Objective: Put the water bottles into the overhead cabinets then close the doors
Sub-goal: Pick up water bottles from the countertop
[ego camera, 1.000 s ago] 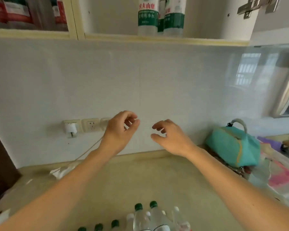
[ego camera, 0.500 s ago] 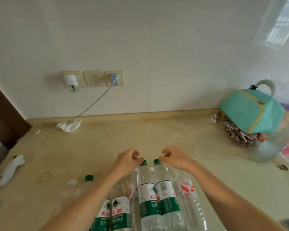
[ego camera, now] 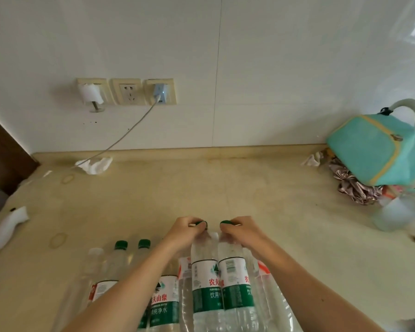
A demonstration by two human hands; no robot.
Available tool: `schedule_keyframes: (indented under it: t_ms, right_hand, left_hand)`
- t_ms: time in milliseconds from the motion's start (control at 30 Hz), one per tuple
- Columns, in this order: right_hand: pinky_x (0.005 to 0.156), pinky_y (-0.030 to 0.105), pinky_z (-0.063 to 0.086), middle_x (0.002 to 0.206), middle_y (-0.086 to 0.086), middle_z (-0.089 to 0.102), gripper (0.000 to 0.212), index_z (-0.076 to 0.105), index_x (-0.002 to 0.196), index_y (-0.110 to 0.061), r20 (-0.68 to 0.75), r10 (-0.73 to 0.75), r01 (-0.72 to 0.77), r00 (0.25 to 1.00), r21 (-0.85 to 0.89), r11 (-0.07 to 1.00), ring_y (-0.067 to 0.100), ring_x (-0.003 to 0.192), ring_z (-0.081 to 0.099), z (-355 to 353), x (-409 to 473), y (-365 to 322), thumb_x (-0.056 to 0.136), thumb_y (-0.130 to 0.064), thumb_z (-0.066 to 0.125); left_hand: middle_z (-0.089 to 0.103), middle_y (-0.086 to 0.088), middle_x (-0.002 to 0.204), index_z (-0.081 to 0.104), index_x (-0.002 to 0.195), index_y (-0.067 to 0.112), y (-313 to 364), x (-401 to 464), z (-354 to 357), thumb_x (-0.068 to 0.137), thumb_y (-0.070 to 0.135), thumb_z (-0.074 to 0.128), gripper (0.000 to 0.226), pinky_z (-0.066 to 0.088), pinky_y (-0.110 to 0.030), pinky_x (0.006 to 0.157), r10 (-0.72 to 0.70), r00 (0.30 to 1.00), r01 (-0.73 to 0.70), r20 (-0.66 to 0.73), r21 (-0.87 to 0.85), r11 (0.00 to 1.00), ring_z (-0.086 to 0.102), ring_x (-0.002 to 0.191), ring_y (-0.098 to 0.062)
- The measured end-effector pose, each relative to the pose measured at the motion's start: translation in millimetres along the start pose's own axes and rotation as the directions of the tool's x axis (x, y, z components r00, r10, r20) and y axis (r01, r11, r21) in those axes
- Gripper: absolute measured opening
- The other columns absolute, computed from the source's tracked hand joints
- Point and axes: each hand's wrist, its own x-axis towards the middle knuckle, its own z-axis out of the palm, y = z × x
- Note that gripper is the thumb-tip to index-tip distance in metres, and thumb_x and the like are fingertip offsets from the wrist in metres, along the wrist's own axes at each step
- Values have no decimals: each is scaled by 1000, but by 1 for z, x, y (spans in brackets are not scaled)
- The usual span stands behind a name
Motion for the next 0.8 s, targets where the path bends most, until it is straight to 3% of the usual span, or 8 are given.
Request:
schedule_keyframes:
  t_ms: [100, 167, 233, 367, 500, 600, 733, 800]
  right_hand:
    - [47, 16, 43, 66, 3, 69, 19, 75, 89, -3, 24, -31, 30, 999, 61, 998, 6, 50, 59, -14, -5, -12, 92, -21, 72]
    - [52, 17, 46, 74, 6, 75, 18, 76, 94, -4, 38, -91, 88, 995, 68, 994, 7, 56, 64, -26, -10, -27, 92, -21, 72]
    - [56, 18, 51, 82, 5, 78, 16, 76, 99, -8, 27, -177, 175, 984, 70, 982, 8, 64, 68, -40, -14, -46, 92, -23, 73]
    - [72, 25, 56, 89, -5, 76, 15, 77, 100, -25, -87, -405, 398, 910, -92, 913, 10, 80, 69, -61, -18, -88, 87, -32, 76]
    - [76, 21, 52, 92, -9, 74, 20, 70, 97, -32, -180, -561, 529, 808, -196, 826, 8, 87, 67, -63, -15, -110, 81, -32, 82]
    - [77, 29, 51, 90, -1, 71, 20, 69, 94, -23, -186, -580, 526, 793, -270, 807, 19, 87, 64, -56, -4, -106, 80, -25, 83]
    - [68, 13, 46, 91, -1, 71, 26, 67, 102, -20, -196, -538, 488, 820, -254, 835, 21, 88, 62, -46, 13, -89, 81, -15, 82]
    - [75, 22, 52, 92, 2, 71, 26, 67, 102, -20, -207, -544, 499, 813, -233, 835, 23, 89, 63, -44, 19, -86, 82, -14, 81]
  left_hand:
    - [75, -7, 107, 69, 118, 13, 12, -3, -10, 98, 19, 64, 21, 54, -50, 98, -13, 1000, 19, 28, -230, 973, 72, 99, -27]
    - [76, -6, 104, 71, 115, 19, 29, -5, -22, 97, 18, 65, 19, 55, -51, 97, 50, 999, -47, 6, -253, 966, 72, 100, -28]
    - [77, 1, 100, 71, 113, 25, 50, -8, -35, 97, 19, 65, 18, 57, -42, 93, 143, 989, -149, -41, -238, 960, 72, 100, -20]
    - [74, 5, 104, 68, 114, 28, 90, -14, -57, 96, 18, 66, 20, 57, -16, 77, 350, 912, -383, -215, -132, 914, 71, 92, -6]
    - [70, 9, 113, 66, 121, 25, 106, -11, -65, 93, 18, 69, 29, 50, -19, 87, 496, 797, -510, -344, 57, 859, 64, 103, -5]
    - [69, 7, 115, 67, 119, 22, 106, -6, -61, 89, 9, 73, 33, 50, -19, 92, 548, 771, -547, -326, 102, 831, 65, 104, -7]
    - [65, 5, 114, 66, 120, 16, 92, 2, -56, 88, 2, 73, 36, 44, -5, 88, 586, 754, -559, -296, 179, 809, 62, 102, 8]
    - [65, 5, 115, 65, 119, 17, 84, 7, -57, 88, 3, 73, 36, 43, -3, 85, 568, 764, -532, -306, 197, 823, 61, 100, 9]
